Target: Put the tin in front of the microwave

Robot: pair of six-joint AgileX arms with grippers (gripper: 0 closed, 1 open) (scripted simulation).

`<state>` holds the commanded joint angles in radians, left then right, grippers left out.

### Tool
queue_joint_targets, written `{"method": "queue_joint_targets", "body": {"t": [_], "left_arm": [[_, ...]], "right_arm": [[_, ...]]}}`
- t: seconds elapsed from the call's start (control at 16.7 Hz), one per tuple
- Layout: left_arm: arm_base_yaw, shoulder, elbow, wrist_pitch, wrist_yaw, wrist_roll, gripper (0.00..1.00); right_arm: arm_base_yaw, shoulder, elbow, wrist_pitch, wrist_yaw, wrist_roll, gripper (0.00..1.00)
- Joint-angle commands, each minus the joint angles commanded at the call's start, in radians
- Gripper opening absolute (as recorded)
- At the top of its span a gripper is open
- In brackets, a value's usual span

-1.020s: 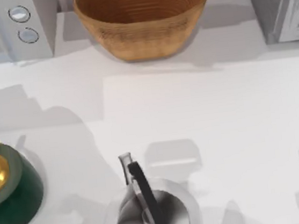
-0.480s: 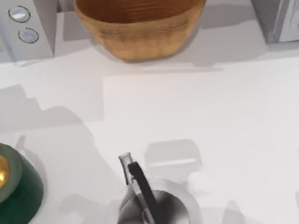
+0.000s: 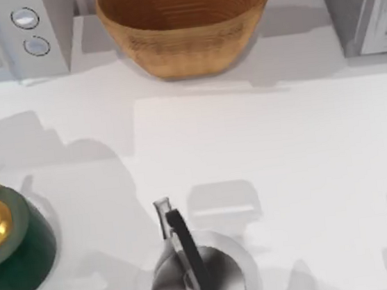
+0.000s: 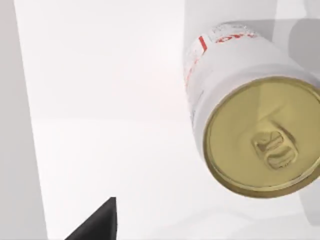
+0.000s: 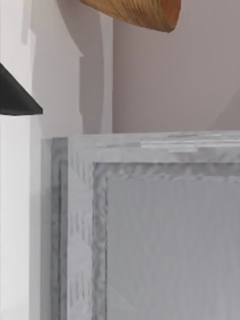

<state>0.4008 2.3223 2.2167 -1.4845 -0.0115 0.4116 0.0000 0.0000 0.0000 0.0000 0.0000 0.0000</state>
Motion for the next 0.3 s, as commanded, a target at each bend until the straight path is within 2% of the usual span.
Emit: {"method": "queue_joint_targets", "body": {"t": [0.3], "left_arm": [[-0.023, 0.018, 0.076, -0.037, 0.014, -0.003, 1.0]], "right_arm": [[0.0, 0.0, 0.0, 0.0, 0.0, 0.0, 1.0]]}}
